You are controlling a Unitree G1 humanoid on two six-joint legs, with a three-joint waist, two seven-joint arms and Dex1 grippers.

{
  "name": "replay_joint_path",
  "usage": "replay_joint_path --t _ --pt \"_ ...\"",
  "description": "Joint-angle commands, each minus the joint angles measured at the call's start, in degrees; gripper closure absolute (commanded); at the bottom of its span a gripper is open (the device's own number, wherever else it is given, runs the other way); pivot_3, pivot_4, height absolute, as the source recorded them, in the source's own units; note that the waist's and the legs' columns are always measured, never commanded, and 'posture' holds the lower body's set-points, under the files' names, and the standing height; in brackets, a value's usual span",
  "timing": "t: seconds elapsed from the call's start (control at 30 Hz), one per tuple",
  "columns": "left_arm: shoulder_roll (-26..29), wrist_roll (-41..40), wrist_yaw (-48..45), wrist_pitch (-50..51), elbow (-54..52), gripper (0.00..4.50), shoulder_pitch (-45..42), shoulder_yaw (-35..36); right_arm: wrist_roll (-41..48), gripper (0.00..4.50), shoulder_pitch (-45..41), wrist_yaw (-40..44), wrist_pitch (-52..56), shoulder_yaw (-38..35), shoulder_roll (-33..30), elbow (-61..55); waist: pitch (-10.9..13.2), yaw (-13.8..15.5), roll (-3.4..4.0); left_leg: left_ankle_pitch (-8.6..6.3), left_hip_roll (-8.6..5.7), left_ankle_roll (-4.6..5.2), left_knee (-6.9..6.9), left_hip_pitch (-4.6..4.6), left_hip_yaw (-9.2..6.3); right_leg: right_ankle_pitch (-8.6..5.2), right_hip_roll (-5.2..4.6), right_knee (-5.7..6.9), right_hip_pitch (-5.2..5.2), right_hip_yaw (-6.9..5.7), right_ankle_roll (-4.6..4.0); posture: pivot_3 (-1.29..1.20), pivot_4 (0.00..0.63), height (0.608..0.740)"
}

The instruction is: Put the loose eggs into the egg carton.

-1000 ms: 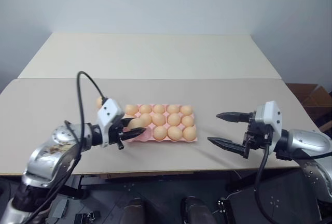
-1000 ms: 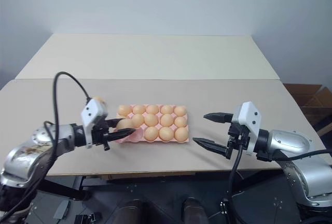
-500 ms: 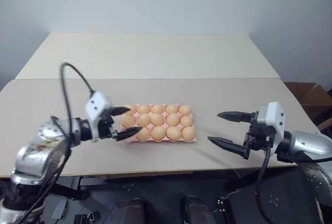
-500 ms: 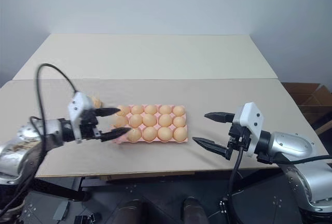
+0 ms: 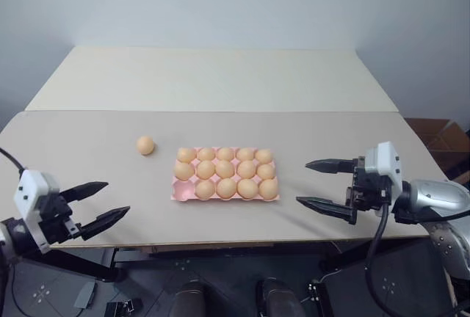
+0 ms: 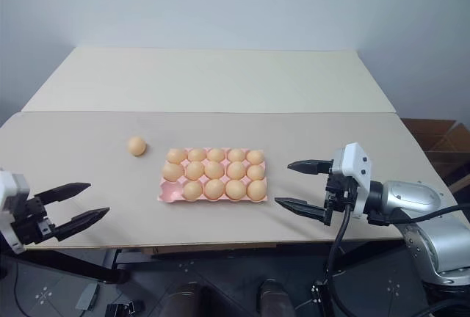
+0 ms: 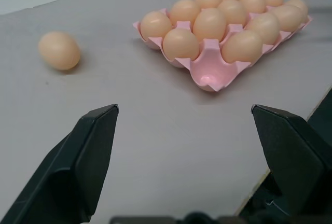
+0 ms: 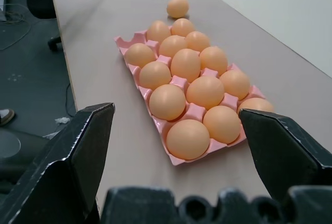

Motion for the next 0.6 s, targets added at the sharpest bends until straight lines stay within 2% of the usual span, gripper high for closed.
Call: replay_joint_path --t 0.03,0.2,0.3,0.43,0.53,0.6 --pt "-1.00 -2.01 2.47 -0.78 -2.83 0.03 -0.88 1.45 0.18 0.00 -1.55 0.95 -1.60 -0.34 -0.90 -0.08 0.00 0.05 0.00 0.00 0.00 0.00 0.00 0.00 0.00 0.00 0.00 0.00 0.00 0.00 0.01 0.00 0.150 0.740" --pt "-0.66 -1.66 4.91 -0.53 -2.79 0.03 -2.25 -0.06 0.10 0.00 -2.16 0.82 -1.30 -0.49 -1.12 0.01 -0.01 -0.04 0.00 0.00 0.00 0.00 0.00 0.00 0.01 0.02 0.05 0.01 -0.01 0.01 -0.03 0.00 0.150 0.740" --pt "-0.18 0.73 11.63 1.67 -1.94 0.03 -6.63 -2.81 0.06 0.00 -2.12 0.35 -1.24 -0.58 -1.02 -0.42 -0.01 0.07 0.00 0.00 0.01 0.00 0.00 -0.01 0.00 0.04 0.07 0.01 -0.01 0.00 -0.05 0.00 0.150 0.740" --pt "-1.94 9.58 28.09 7.44 4.10 0.03 -21.71 -13.29 -0.12 0.00 -2.59 -0.51 -1.28 0.00 -0.55 -0.95 -0.01 0.75 0.00 0.03 -0.11 0.00 0.03 0.07 -0.09 0.14 0.02 0.06 0.14 -0.07 0.20 0.00 0.150 0.740" --pt "-4.65 13.01 34.66 9.91 9.33 0.03 -30.58 -17.98 -0.21 0.00 -3.09 -1.07 -1.28 0.41 -0.30 -1.15 -0.04 0.16 -0.05 0.08 -0.10 -0.04 0.05 0.06 -0.08 0.43 0.08 -0.01 0.16 0.00 0.49 0.00 0.150 0.740" --pt "-6.77 14.36 38.41 12.76 14.00 0.03 -37.04 -20.58 -0.26 0.00 -3.35 -1.45 -1.39 0.64 -0.10 -1.40 -0.03 -0.21 -0.08 0.08 -0.12 -0.04 0.05 0.00 -0.05 0.57 0.06 -0.04 0.12 0.04 0.33 0.00 0.150 0.740"
